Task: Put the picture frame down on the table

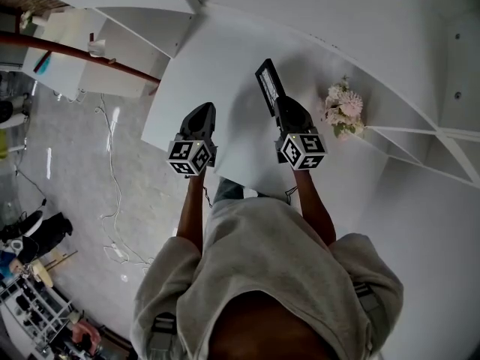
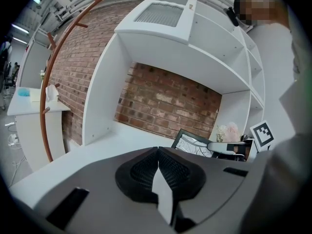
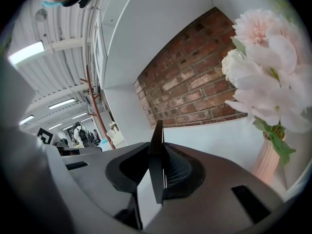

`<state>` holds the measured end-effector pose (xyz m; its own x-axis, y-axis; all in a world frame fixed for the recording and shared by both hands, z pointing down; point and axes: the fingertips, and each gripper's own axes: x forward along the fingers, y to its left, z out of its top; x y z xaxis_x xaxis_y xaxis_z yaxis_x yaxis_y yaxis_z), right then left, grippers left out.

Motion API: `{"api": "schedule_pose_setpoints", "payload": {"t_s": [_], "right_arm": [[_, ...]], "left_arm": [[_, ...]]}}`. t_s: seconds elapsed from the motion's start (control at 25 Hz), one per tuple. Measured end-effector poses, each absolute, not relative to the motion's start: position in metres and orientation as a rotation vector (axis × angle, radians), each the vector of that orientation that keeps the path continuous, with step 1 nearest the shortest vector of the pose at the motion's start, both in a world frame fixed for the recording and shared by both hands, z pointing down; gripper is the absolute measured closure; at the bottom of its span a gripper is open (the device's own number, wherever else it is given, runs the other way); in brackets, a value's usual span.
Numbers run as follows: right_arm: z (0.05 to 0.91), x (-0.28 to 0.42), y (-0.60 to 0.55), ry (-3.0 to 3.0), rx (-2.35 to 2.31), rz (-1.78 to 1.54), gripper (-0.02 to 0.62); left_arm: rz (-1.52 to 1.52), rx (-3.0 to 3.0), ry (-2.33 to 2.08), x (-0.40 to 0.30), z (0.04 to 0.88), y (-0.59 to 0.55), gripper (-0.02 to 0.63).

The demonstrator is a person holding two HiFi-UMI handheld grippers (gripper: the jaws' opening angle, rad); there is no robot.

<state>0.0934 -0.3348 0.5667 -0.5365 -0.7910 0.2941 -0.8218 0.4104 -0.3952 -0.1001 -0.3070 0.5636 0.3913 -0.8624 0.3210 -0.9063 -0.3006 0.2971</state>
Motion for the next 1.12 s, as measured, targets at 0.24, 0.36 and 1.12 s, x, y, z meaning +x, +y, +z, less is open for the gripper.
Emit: {"api": "schedule_pose_setpoints", "payload": {"t_s": [0.24,0.36,1.12], "right_arm": [[0.570,0.078,-0.332,-2.547,1.513,0.766,0.514],[0.574,0.066,-0.330,-2.520,1.536,0.756,0.514],[0.610,0.018,-0.336,-2.435,1.624,0.845,0.514]], "left_arm": [[0.130,2.240,-1.473,-0.115,0.573,-0.310,0.589],[0.121,2.250,-1.439,-0.126,0.579,-0.313,0.589],[0.111,2.234,-1.312,-0.163,0.628,-0.317,0.589]]}}
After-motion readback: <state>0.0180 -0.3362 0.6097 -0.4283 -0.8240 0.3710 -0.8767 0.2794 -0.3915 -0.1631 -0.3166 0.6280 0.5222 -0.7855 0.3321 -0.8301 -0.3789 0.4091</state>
